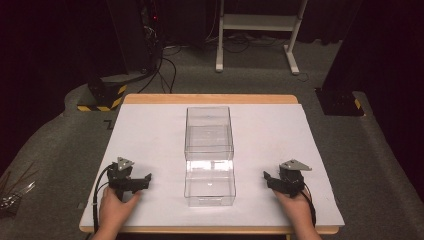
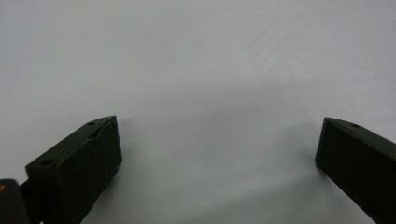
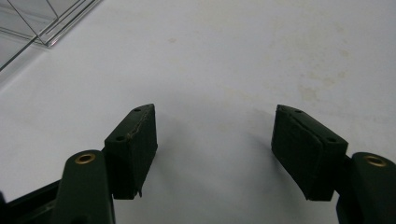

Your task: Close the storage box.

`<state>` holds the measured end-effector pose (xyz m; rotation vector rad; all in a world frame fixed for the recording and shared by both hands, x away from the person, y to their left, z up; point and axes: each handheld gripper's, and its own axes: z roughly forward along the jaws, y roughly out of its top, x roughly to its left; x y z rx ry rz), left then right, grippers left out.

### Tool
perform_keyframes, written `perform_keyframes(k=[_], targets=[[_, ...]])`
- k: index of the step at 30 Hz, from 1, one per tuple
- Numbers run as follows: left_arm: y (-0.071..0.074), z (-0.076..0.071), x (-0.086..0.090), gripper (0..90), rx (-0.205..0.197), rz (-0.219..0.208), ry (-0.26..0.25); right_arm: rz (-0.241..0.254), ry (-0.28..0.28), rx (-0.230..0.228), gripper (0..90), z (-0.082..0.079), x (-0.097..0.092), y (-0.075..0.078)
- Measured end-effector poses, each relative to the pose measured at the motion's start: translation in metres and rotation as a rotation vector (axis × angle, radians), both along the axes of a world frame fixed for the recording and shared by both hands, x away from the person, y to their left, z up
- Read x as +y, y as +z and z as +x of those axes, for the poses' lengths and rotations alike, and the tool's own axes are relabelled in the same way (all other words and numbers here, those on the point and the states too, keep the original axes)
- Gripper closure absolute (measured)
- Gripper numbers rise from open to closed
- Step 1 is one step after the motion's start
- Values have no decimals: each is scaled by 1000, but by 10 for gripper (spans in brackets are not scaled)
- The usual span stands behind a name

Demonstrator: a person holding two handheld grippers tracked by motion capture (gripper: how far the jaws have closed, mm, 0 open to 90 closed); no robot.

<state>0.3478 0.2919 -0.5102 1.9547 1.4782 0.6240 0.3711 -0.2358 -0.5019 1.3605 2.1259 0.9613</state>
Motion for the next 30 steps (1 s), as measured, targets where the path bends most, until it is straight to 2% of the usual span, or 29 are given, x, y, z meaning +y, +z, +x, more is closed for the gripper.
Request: perform_keyframes(k=[17,25,30], targets=[[0,0,0,5,-1,-1,0,-1,-7,-13,319,-1,-1,0],[0,0,0,5,-1,-1,-1,17,-6,-19,316,-2,-2,1],[0,0,0,5,-1,-1,0,36,7,-39,311,-5,-4,3]])
